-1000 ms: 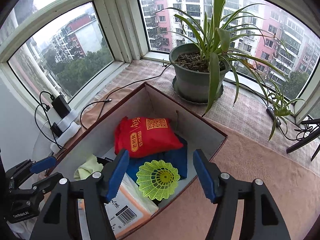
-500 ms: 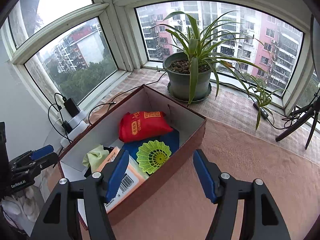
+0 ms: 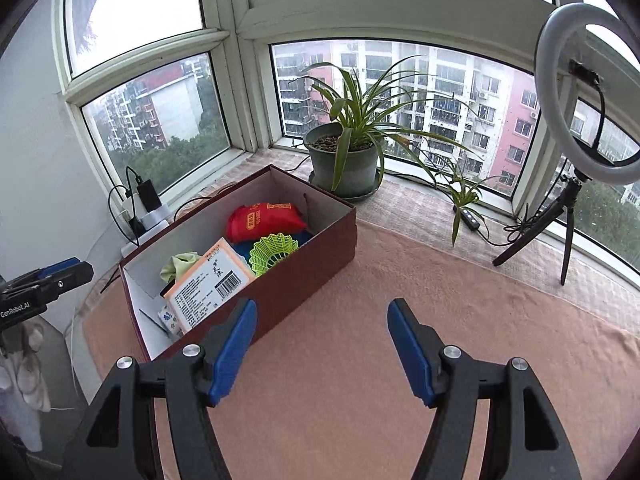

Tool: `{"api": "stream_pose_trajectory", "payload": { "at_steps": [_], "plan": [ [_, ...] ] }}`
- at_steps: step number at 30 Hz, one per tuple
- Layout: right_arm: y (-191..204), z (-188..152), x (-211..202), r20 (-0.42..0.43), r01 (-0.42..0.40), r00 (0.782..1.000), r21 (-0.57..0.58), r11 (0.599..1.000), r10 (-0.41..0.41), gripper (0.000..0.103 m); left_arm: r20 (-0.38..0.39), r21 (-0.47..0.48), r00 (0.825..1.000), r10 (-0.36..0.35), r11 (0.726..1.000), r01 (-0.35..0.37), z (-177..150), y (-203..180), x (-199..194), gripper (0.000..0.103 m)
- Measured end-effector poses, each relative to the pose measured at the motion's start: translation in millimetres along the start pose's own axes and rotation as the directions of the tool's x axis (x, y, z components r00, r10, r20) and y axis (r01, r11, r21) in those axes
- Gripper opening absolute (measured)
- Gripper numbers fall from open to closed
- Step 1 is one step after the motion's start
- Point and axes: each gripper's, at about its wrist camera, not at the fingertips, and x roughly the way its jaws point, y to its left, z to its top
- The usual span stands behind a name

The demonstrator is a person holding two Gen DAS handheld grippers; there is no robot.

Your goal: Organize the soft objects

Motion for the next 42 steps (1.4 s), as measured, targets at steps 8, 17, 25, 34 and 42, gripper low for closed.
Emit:
{"api": "stream_pose_trajectory", "payload": {
  "at_steps": [8,17,25,34,42],
  "plan": [
    [-11.6,-31.2,-50.2,0.040,0.011,0.999,-0.021,1.000,-0.010,0.070,0.064,0.020,0.995,0.078,0.997,-0.079,-25.9,-44.9,-38.0,0.073],
    [-21.0,-53.8,-84.2,0.066,0.003,0.998,-0.083,0.997,0.002,0.075,0.113,0.030,0.982,0.149,0.988,-0.153,-53.4,-85.3,-63.0,0.073],
    [-25.6,-69.2,-96.3,0.086,-0.031,0.995,-0.095,0.995,0.039,0.076,0.122,0.009,0.978,0.168,0.985,-0.170,-72.1,-100.8,-74.3,0.081],
    [-23.7,-74.4,-103.3,0.096,-0.043,0.994,-0.105,0.994,0.053,0.077,0.126,0.015,0.976,0.180,0.983,-0.183,-77.4,-108.2,-83.2,0.081],
    [-21.0,-76.1,-104.9,0.092,-0.061,0.993,-0.109,0.992,0.071,0.077,0.136,0.014,0.972,0.190,0.981,-0.193,-78.9,-110.4,-87.7,0.081]
  ]
}}
